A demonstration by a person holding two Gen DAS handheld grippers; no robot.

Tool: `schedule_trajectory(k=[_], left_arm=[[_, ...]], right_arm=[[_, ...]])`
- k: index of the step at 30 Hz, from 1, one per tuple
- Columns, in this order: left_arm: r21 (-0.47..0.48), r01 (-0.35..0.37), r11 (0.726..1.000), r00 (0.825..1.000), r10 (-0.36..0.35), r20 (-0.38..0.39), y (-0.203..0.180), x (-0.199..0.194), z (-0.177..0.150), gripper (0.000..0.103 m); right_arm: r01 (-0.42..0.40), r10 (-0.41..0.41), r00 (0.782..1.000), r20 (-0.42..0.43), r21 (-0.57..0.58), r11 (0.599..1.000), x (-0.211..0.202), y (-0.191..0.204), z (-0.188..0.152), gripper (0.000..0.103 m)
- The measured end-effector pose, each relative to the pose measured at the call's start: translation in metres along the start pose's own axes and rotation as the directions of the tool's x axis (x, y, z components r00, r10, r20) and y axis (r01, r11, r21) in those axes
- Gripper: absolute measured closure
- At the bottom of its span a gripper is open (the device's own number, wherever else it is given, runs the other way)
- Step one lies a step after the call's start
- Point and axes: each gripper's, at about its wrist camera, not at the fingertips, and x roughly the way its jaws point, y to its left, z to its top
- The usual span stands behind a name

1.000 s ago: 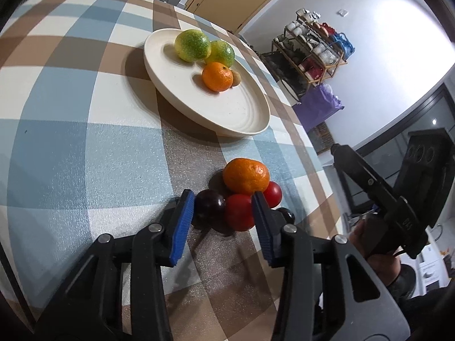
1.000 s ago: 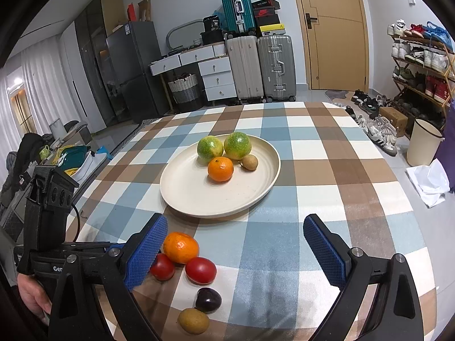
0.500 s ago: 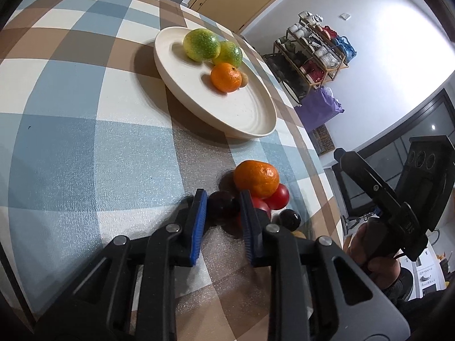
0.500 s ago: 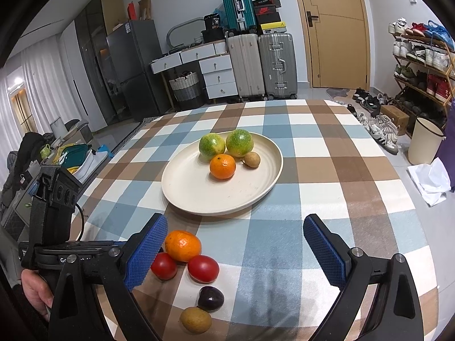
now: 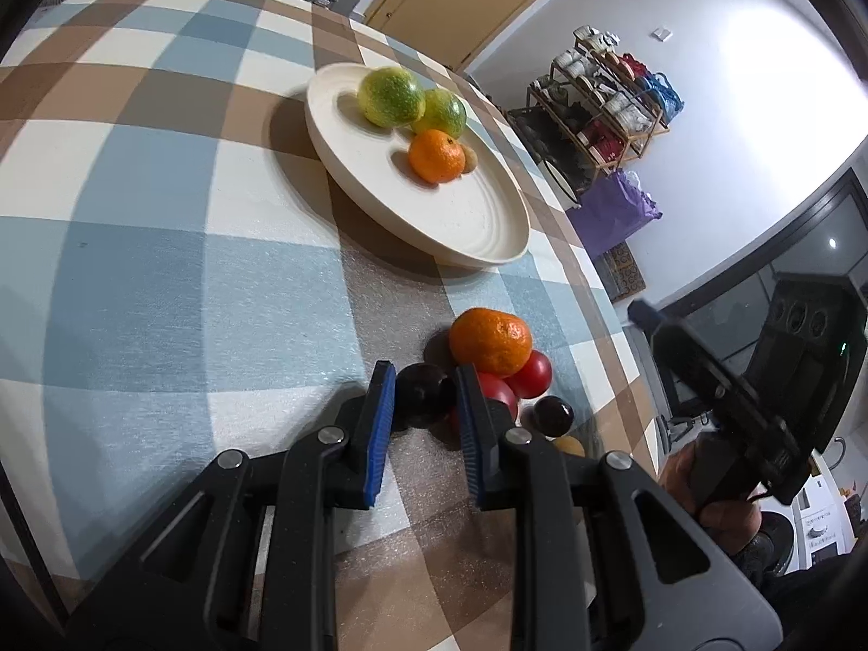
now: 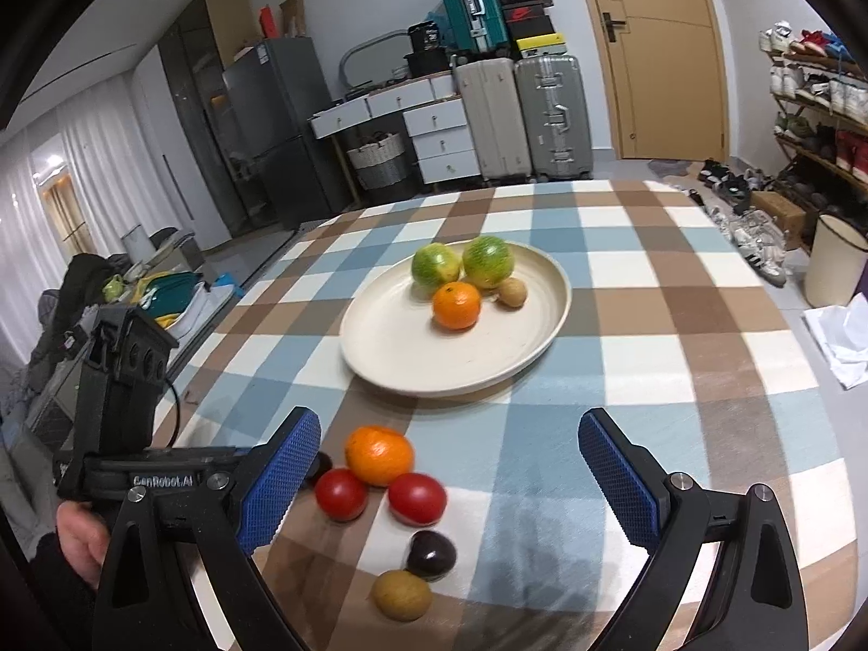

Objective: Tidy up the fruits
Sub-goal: 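Close the left tool around the dark plum beside the tomatoes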

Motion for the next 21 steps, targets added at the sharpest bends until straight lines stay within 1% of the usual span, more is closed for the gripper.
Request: schedule_trajectory(k=[6,12,19,20,21], left_arm=[[-0.011,0.004,1.0,0.999,-0.003,0.037,0.004,-0.016,0.001,0.083],[-0.001,-0.009,1.0,0.997,0.009,0.073,0.006,-0.034,0.0,0.083],[0.018,-0.029,0.999,0.994,0.027,0.108,0.006,-0.053,-0.004,0.083],[0.02,-0.03,0.999,0.993,0.028,0.113,0.006,-0.055,-0.005,0.083],[0.02,-0.028,0.999,0.993,0.026,0.117,0.007,-0.058,-0.005,0.083]], right_arm=[[-0.061,0.061,0.997,-0.039,0.0,0.998,0.006,0.008,-0.013,0.005],[-0.071,0.069,0.995,-0.072,-0.034,0.997,0.012,0.023,-0.025,0.005],[-0.129,0.123,0.988,-0.089,-0.063,0.99,0.015,0.041,-0.034,0.005],[-0.137,0.13,0.987,-0.095,-0.063,0.989,0.017,0.043,-0.035,0.006],[-0.144,0.138,0.985,-0.102,-0.062,0.988,0.019,0.045,-0.036,0.008]])
